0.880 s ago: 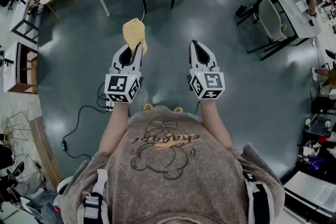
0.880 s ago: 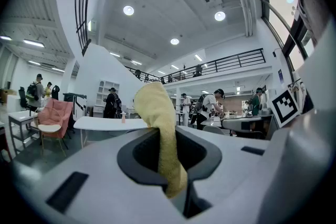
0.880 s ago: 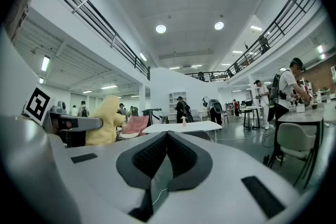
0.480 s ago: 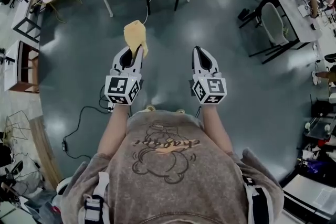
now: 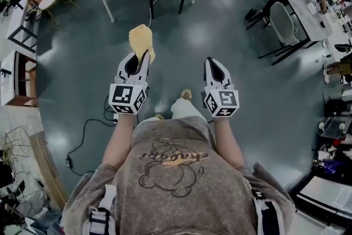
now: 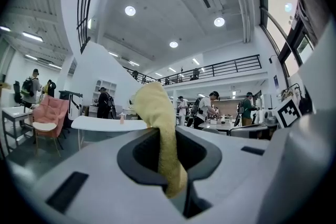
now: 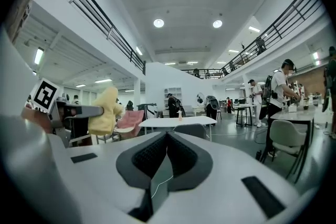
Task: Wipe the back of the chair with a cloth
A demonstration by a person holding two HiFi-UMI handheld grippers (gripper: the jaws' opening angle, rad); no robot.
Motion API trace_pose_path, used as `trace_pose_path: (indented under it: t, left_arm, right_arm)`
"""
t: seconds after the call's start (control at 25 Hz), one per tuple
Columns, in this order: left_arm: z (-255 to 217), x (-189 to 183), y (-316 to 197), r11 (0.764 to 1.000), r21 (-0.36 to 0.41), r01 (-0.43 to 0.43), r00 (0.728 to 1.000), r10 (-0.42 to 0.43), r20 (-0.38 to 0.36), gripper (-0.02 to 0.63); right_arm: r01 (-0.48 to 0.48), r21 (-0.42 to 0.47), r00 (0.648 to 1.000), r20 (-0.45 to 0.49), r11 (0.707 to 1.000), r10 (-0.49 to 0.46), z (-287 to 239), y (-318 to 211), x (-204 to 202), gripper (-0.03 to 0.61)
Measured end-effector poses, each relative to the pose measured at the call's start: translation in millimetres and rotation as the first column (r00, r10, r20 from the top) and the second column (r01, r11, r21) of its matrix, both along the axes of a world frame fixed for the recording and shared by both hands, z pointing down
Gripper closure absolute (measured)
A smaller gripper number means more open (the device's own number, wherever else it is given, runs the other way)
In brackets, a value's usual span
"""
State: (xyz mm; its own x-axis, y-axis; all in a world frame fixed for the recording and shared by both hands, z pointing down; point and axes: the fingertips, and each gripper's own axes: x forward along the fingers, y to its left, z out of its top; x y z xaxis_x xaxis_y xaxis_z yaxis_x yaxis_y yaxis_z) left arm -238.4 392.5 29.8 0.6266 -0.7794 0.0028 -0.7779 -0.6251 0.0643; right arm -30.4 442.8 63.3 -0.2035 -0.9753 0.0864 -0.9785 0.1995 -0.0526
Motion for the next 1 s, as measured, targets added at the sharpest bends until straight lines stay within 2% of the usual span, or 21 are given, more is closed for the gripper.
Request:
trace_pose_path:
  t: [0.24, 0.48, 0.64, 1.0]
  left_arm:
    - [1, 9, -25, 1.000, 0.019, -0.009, 1.000, 0.009, 0.009, 0.555]
    - [10, 15, -68, 1.000, 0.007, -0.012, 1.000, 0.012, 0.025, 0.555]
    - [9, 24, -114, 1.000, 0.000, 0.006, 1.000, -0.006, 0.025, 0.555]
    - [-5, 80, -230, 1.000, -0.004, 0.028, 0.999, -0.028, 0.025, 0.555]
  right_arm:
    - [-0.031, -0.004, 0.999, -0.010, 1.000, 0.031, 6, -25, 12, 0.552]
    - [-0.049, 0.000, 0.999, 0.000, 0.999, 0.049, 12, -76, 24, 0.552]
    - [-0.034, -0.005, 0.999, 0.015, 0.999, 0.034, 13, -123, 30, 0.552]
    - [0.034, -0.021, 0.999, 0.005, 0.999, -0.034, -3, -245, 67, 0.552]
